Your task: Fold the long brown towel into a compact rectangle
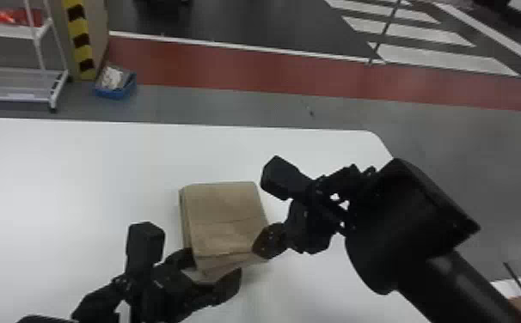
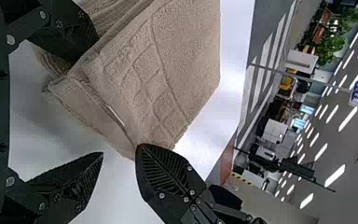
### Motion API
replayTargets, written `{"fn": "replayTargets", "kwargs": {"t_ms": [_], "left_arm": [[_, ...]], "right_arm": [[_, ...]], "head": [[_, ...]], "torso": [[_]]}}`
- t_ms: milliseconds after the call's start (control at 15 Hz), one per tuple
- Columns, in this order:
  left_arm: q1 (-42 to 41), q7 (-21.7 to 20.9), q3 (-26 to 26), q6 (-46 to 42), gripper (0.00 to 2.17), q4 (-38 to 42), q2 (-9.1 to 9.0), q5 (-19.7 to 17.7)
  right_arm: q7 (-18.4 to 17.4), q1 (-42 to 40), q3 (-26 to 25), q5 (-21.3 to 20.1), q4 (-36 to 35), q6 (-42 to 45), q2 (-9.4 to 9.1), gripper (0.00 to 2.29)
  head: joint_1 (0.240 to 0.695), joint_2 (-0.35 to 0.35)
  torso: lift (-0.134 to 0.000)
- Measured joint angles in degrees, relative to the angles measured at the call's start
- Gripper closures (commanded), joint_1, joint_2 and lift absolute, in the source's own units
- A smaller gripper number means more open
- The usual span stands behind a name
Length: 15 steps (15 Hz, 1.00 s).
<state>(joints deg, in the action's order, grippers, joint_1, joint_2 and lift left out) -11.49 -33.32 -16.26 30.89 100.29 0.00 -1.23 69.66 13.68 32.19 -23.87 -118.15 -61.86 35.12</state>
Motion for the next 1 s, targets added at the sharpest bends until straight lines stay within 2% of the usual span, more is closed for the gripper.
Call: {"fn": "replayTargets", "kwargs": {"t_ms": [267,467,667,733,1000], "left_arm": [[-0.1,-0.4,0.1,0.0,0.27,0.2,0.0,0.0],[-0.6,-0.7,0.7,0.2,0.12,1.2,0.0,0.0],[-1.3,-0.8,1.6,0.6,0.12,2.8,0.0,0.0],[-1.4,-1.6,1.9,1.1,0.12,3.4,0.0,0.2],[-1.1,-8.8,2.3,6.2,0.12,5.5,0.0,3.7]], "right_arm": [[-0.1,-0.9,-0.1,-1.4,0.9,1.1,-0.3,1.68],[-0.1,-1.3,-0.2,-1.9,1.3,1.5,-0.57,1.68],[-0.3,-1.4,-0.2,-2.1,1.5,1.7,-0.72,1.68],[-0.5,-1.4,-0.2,-2.2,1.7,1.8,-0.85,1.68],[-0.9,-1.4,-0.5,-2.2,1.9,2.3,-1.93,1.68]], "head": [[0.695,-0.269],[0.695,-0.268],[0.695,-0.257],[0.695,-0.255],[0.695,-0.255]], "torso": [[-0.12],[-0.12],[-0.12],[-0.12],[-0.12]]}}
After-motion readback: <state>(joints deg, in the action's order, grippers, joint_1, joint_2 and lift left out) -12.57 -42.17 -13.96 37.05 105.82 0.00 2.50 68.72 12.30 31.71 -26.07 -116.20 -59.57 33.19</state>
